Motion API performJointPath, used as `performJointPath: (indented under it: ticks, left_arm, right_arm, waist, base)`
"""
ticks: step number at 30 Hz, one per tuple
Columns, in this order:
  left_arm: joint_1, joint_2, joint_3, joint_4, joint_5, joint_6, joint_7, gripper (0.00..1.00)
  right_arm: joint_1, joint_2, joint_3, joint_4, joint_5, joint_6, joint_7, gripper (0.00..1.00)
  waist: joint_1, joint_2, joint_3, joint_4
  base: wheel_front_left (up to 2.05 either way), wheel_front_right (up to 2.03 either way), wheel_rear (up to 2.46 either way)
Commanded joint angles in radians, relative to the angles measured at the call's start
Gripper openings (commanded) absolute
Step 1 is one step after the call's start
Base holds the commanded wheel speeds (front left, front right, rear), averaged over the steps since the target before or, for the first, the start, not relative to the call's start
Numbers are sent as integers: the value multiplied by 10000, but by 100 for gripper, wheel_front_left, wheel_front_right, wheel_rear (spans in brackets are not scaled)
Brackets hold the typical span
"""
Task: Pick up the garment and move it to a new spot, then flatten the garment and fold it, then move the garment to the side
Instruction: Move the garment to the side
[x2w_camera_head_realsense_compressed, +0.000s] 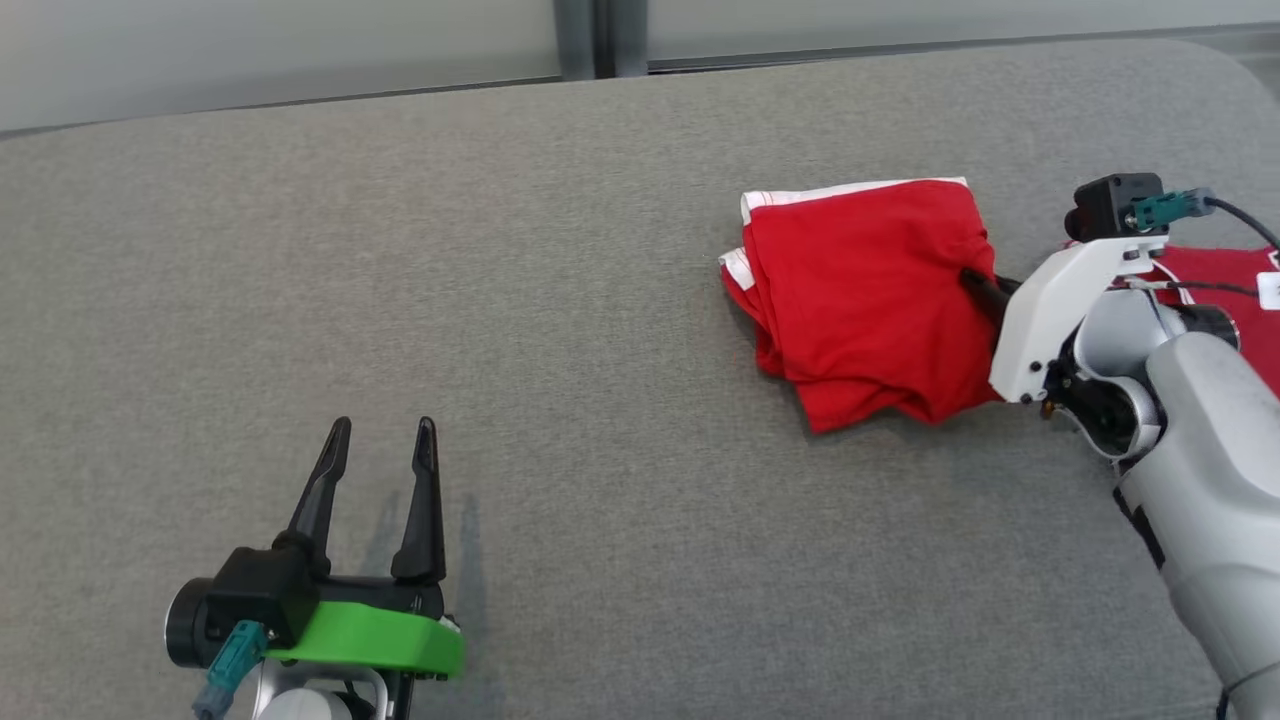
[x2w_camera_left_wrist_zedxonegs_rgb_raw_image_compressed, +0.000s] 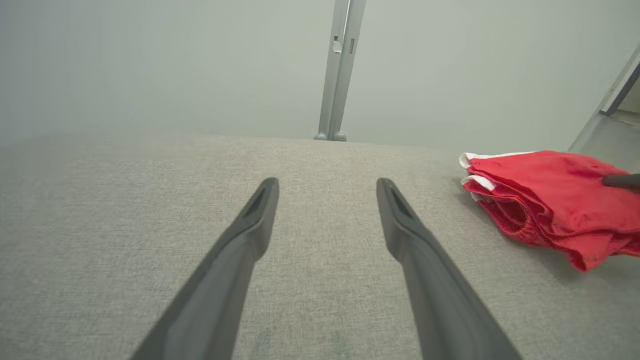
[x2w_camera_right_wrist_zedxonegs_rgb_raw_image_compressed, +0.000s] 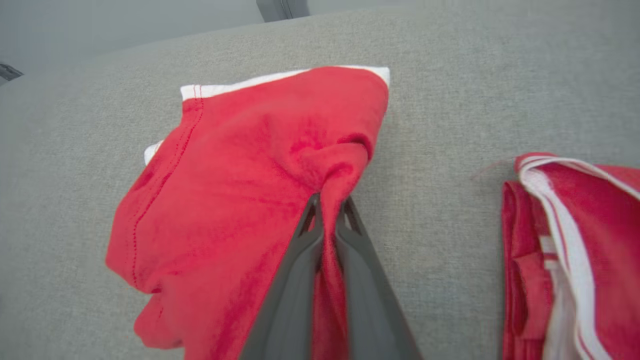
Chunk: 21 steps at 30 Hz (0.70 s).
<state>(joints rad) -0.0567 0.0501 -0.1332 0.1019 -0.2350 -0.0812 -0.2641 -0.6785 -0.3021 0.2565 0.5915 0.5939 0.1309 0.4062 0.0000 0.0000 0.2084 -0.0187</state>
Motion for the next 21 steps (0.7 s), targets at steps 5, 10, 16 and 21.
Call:
performJointPath:
  ticks: [5,10,16,21]
  left_arm:
    - [-281,22,-85,-230,121,-85,3,100]
    - [-446,26,-81,-359,185,-77,3,100]
    - [-359,28,-8,-476,203,-80,3,100]
    - [-268,28,73,-538,274,-112,3,100]
  right_arm:
    - [-214,-962,168,-1159,-28,-6,937,0]
    - [-392,-1519,-98,-2035,-81,-6,1931,0]
    - [-59,-1990,-541,-2789,53,-5,2903,0]
    - [285,-2463,-1195,-3077,-167,-6,3625,0]
  waist:
    - [0,0,493,-1615]
    - [0,0,681,-1927]
    - [0,0,778,-1912]
    - [0,0,903,-1751]
  base:
    - [0,0,0]
    - [0,0,0]
    - [0,0,0]
    - [0,0,0]
